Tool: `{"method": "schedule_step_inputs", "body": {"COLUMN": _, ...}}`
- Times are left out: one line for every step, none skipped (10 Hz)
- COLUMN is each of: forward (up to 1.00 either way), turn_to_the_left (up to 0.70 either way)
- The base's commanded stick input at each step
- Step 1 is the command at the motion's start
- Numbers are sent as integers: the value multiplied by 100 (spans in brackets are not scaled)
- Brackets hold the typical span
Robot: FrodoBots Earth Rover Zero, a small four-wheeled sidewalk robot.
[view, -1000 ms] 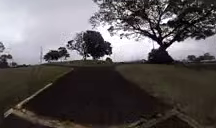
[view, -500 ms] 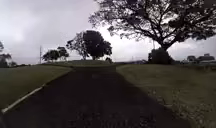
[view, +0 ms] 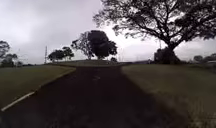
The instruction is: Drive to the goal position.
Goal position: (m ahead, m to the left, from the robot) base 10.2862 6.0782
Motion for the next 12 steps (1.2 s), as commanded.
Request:
{"method": "schedule_step_inputs", "body": {"forward": 100, "turn_to_the_left": 0}}
{"method": "schedule_step_inputs", "body": {"forward": 100, "turn_to_the_left": 0}}
{"method": "schedule_step_inputs", "body": {"forward": 100, "turn_to_the_left": 0}}
{"method": "schedule_step_inputs", "body": {"forward": 100, "turn_to_the_left": 0}}
{"method": "schedule_step_inputs", "body": {"forward": 100, "turn_to_the_left": 0}}
{"method": "schedule_step_inputs", "body": {"forward": 100, "turn_to_the_left": 20}}
{"method": "schedule_step_inputs", "body": {"forward": 100, "turn_to_the_left": 40}}
{"method": "schedule_step_inputs", "body": {"forward": 100, "turn_to_the_left": 0}}
{"method": "schedule_step_inputs", "body": {"forward": 100, "turn_to_the_left": 0}}
{"method": "schedule_step_inputs", "body": {"forward": 100, "turn_to_the_left": 7}}
{"method": "schedule_step_inputs", "body": {"forward": 100, "turn_to_the_left": 32}}
{"method": "schedule_step_inputs", "body": {"forward": 100, "turn_to_the_left": 40}}
